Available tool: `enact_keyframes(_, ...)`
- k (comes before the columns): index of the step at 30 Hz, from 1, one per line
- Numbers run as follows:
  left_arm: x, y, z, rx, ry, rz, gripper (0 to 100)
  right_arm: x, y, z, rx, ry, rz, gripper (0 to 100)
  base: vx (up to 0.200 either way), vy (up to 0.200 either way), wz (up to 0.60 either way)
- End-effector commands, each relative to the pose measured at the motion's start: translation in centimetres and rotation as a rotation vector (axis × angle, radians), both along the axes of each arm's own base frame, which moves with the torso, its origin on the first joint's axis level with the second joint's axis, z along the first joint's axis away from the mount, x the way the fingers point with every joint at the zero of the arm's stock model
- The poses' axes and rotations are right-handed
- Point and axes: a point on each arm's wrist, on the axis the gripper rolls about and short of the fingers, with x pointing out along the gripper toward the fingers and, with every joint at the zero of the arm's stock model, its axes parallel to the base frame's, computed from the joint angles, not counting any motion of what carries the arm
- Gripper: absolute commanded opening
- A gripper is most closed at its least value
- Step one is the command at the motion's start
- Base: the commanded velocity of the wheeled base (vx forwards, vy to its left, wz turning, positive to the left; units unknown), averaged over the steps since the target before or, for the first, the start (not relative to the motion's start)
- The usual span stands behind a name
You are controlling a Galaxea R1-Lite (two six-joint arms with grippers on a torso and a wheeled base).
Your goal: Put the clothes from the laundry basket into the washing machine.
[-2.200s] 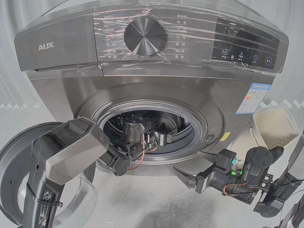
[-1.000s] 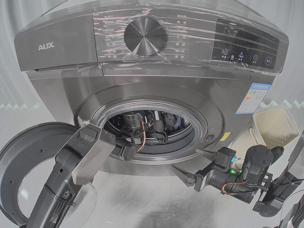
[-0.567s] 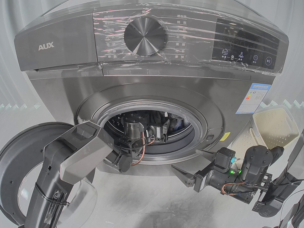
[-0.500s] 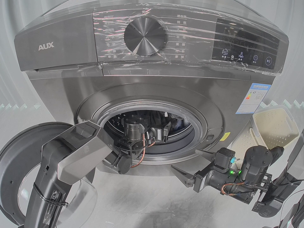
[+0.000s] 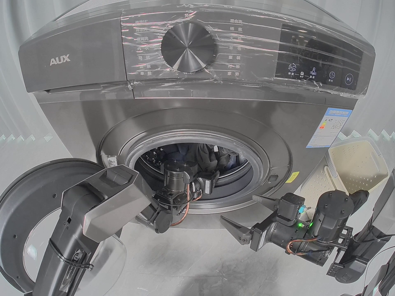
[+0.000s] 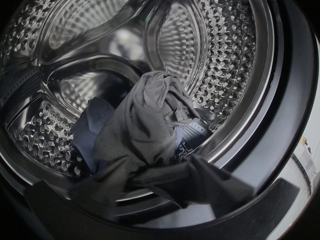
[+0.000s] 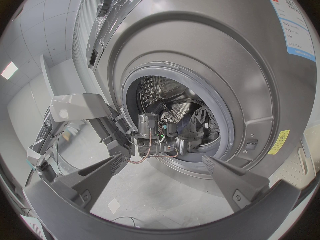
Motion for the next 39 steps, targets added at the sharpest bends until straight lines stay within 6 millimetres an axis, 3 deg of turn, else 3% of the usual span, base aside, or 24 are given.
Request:
enact_keyframes(1, 0.4, 0.3, -1.5, 0.012, 0.018, 0.009, 0, 0.0, 0.0, 0.0, 0.000, 0.001, 0.000, 100, 0.000, 0.000, 0.00)
enact_keyframes(4, 1.1, 0.2, -0.6, -0.009, -0.012, 0.021, 0, 0.0, 0.0, 0.0, 0.001, -0.001, -0.001, 100, 0.000, 0.000, 0.00)
enact_keyframes(12, 6.5, 2.1, 2.4, -0.121, -0.206, 0.196, 0, 0.0, 0.1, 0.0, -0.001, 0.000, 0.001, 100, 0.000, 0.000, 0.00)
enact_keyframes(20, 7.0, 2.3, 2.5, -0.129, -0.219, 0.210, 0, 0.0, 0.1, 0.0, 0.001, -0.001, 0.000, 100, 0.000, 0.000, 0.00)
enact_keyframes(21, 6.9, 2.2, 2.5, -0.129, -0.217, 0.207, 100, 0.0, 0.1, 0.0, 0.000, 0.001, 0.000, 100, 0.000, 0.000, 0.00)
enact_keyframes(30, 5.2, 1.3, 2.5, -0.117, -0.187, 0.176, 100, 0.0, 0.1, 0.0, 0.000, 0.001, 0.000, 100, 0.000, 0.000, 0.00)
enact_keyframes(36, 1.6, 0.6, 3.9, -0.085, -0.133, 0.115, 100, 0.0, 0.0, 0.0, 0.000, 0.001, 0.000, 100, 0.000, 0.000, 0.00)
enact_keyframes(39, -0.3, 0.5, 3.5, -0.050, -0.078, 0.077, 100, 0.0, 0.0, -0.1, -0.002, 0.001, -0.001, 100, 0.000, 0.000, 0.00)
